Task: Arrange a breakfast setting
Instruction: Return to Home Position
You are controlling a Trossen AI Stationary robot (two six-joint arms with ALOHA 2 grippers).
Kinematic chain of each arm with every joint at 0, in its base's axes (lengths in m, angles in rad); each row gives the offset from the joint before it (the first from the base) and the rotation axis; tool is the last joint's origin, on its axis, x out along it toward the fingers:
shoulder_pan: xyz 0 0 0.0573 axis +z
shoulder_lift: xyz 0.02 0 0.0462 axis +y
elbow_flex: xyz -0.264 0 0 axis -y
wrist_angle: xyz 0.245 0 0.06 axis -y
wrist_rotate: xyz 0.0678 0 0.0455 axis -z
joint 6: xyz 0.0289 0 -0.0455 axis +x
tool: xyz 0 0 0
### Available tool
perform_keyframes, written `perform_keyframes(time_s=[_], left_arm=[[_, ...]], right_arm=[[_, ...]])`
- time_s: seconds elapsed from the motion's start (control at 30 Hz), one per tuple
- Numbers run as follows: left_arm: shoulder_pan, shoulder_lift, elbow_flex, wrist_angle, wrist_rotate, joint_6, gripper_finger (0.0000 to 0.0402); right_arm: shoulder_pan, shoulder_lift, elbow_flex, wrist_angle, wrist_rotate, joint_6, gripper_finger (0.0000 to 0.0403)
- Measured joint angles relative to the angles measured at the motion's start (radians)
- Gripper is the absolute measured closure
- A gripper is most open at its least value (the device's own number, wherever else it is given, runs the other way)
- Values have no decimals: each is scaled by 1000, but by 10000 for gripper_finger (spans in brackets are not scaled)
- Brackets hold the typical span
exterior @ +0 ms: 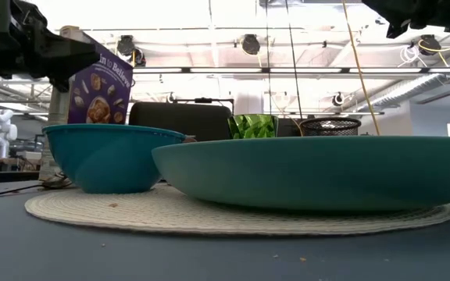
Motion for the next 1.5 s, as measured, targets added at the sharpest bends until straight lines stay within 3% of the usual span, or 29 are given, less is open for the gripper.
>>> perform_keyframes(time_s=[0.97,1.5], left_arm=[[0,-1,1,-96,0,15,286],[0,0,1,-96,0,13,286]], right_arm=[[1,0,0,-87,2,55,403],[0,-188,0,-322,6,82,403]])
